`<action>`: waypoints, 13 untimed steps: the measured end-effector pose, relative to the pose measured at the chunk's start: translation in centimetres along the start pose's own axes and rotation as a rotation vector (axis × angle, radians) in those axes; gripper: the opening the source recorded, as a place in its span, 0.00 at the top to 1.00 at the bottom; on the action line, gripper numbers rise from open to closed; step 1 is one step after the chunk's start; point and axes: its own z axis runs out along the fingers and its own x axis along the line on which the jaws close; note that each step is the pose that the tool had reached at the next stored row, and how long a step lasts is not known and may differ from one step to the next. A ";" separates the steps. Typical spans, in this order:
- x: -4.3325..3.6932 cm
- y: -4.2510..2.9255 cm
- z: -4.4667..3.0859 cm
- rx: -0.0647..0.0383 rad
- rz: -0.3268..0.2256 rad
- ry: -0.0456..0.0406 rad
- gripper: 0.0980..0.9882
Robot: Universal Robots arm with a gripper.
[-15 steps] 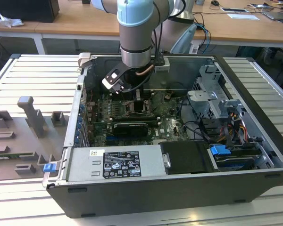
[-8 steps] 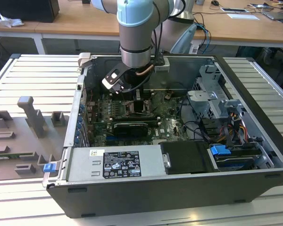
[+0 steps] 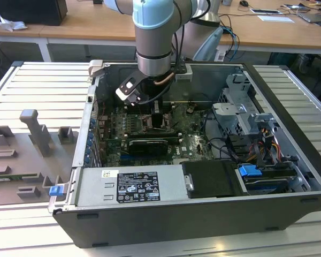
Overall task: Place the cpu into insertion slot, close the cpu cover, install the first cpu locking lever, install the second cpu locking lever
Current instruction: 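Place the cpu into insertion slot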
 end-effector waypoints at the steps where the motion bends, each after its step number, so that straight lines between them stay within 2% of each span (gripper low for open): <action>1: 0.00 0.02 -0.20 0.000 0.000 0.0000 0.42; 3: 0.01 0.03 -0.39 0.000 0.000 0.0000 0.44; 4: 0.01 0.04 -0.43 0.000 0.000 0.0000 0.51; 5: 0.01 0.04 -0.46 0.000 0.000 0.0000 0.51; 7: 0.01 0.04 -0.51 0.000 0.000 -0.0001 0.65; 9: 0.01 0.05 -0.57 0.000 0.000 -0.0001 0.65; 11: 0.01 0.05 -0.67 0.000 0.000 -0.0001 0.92; 13: 0.01 0.06 -0.74 0.000 0.000 0.0000 0.92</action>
